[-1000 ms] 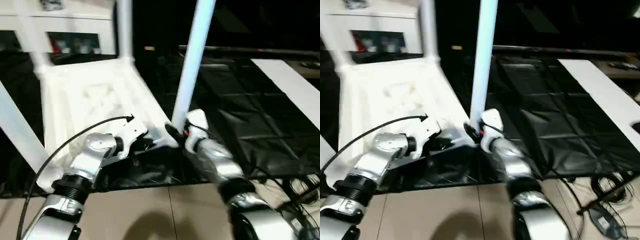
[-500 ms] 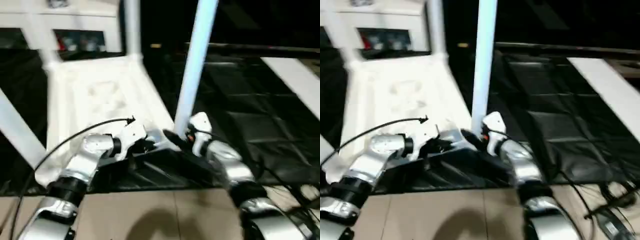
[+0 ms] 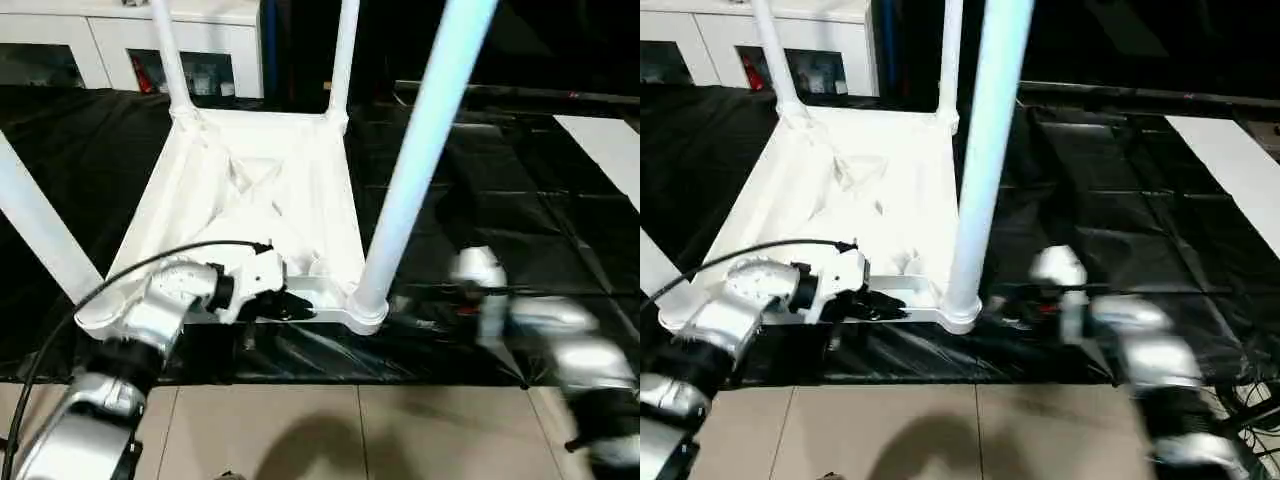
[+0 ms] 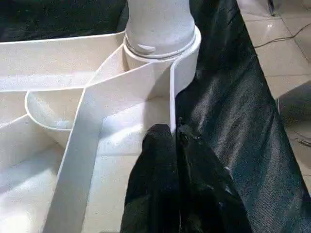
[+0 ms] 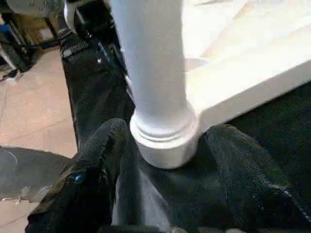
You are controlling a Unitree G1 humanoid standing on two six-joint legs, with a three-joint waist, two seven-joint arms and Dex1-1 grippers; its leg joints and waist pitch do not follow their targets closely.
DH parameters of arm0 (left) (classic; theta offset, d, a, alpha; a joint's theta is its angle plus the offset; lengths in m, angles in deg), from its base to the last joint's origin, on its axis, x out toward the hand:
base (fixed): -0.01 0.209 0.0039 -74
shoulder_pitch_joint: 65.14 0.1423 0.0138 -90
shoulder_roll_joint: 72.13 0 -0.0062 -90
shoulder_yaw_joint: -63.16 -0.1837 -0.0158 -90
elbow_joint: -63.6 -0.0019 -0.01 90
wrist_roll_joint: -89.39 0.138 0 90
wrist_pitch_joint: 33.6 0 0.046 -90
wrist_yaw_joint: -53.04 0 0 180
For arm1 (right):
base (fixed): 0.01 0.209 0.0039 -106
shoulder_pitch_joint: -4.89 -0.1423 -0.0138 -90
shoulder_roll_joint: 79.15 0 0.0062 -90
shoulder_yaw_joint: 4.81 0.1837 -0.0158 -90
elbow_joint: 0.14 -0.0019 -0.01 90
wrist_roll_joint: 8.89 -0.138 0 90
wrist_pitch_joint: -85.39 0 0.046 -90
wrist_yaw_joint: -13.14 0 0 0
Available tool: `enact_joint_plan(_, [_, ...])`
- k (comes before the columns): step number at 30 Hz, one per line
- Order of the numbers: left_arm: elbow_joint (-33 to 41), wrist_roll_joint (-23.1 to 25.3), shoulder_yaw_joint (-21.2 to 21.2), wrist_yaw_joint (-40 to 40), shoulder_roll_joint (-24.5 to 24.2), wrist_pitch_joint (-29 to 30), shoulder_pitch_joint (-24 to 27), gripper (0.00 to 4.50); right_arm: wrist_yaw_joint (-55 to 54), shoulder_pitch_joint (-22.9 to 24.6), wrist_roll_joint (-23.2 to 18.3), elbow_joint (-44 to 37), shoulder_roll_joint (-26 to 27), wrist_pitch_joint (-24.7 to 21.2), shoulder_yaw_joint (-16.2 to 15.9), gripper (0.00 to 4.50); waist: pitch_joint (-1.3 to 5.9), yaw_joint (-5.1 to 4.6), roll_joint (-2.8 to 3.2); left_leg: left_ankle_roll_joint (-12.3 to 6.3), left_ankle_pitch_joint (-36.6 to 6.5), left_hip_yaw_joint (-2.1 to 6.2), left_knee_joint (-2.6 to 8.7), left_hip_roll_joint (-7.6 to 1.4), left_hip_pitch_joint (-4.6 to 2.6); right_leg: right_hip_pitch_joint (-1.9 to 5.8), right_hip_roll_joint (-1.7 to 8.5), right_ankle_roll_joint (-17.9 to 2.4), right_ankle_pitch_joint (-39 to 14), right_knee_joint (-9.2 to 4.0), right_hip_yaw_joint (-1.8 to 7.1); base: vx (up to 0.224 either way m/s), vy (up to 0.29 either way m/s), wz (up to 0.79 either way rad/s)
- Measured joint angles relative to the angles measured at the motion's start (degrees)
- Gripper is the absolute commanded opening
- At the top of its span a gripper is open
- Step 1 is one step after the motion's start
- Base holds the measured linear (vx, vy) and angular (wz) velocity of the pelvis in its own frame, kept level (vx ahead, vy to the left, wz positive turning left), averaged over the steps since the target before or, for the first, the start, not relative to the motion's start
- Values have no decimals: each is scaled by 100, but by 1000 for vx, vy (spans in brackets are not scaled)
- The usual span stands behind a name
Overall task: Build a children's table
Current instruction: Rotate leg to tighten
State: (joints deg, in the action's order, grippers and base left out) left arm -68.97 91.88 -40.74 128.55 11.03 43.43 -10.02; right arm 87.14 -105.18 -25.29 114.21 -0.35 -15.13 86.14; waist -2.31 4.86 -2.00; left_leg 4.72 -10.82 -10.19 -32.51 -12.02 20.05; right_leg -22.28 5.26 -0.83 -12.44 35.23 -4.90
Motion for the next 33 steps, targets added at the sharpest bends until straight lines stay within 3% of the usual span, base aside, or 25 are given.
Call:
enact_joint_plan(3, [-68, -19, 0, 42, 27, -37, -37, 0, -383, 0, -128, -145, 16, -26, 259, 302, -1, 13, 13, 0, 1, -1, 1, 0, 0, -4, 0, 0, 0, 1, 0, 0, 0, 0])
enact_joint_plan(5, [-65, -61, 8, 92, 31, 17, -39, 44, -719, -9, -123, -164, 90, -3, 369, 320, 1, 13, 17, -2, 2, -3, 2, 1, 0, -7, 0, 0, 0, 0, 0, 0, 0, 0])
enact_joint_plan(11, [210, -761, 369, 324, 169, 59, 187, 99, -1985, -39, 136, -160, 272, -53, 581, 358, -14, 27, -3, -29, 19, -17, -10, 1, 46, -62, 1, 0, 0, 17, 4, 0, 0, 0])
enact_joint_plan(15, [1130, -1199, 1147, -839, 311, 396, 643, 133, -2722, 277, 365, -738, 582, -65, 660, 395, -19, 16, -11, -29, 19, -18, -15, -3, 48, -68, 1, 0, 0, 27, 5, 0, 0, 0])
enact_joint_plan(18, [1716, -1034, 1498, -2023, 431, 824, 1106, 152, -3276, 528, 449, -1169, 912, -221, 664, 414, -20, -11, -9, -28, 20, -13, -16, -3, 44, -67, 0, 4, 2, 26, 10, 0, 0, 0])
enact_joint_plan(21, [2316, -885, 2005, -3155, 737, 1657, 1699, 183, -4052, 880, 501, -1658, 1400, -358, 750, 439, -22, -29, -12, 4, 2, -15, -16, -3, 38, -63, -2, 7, 4, 23, 18, 0, 0, 0])
enact_joint_plan(24, [3164, -835, 2559, -4044, 1190, 1800, 2428, 201, -4442, 1413, 486, -2035, 1800, -431, 634, 449, -24, -33, -12, 11, -4, -12, -13, -5, 44, -59, -6, 13, 6, 3, 17, 0, 0, 0])
enact_joint_plan(29, [4048, -729, 2870, -5004, 1666, 1605, 3014, 214, -4639, 1741, 587, -2218, 2016, -434, 297, 450, -28, -28, 3, 13, -4, -10, -15, 4, 45, -50, -8, 44, 27, -15, 40, 0, 0, 0])
enact_joint_plan(33, [4316, -573, 2611, -5262, 1818, 1533, 3355, 214, -4729, 1793, 627, -2249, 2033, -433, 288, 450, -29, -41, -10, 13, -3, -19, -18, 16, 44, -50, -28, 76, 45, -22, 109, 0, 0, 0])
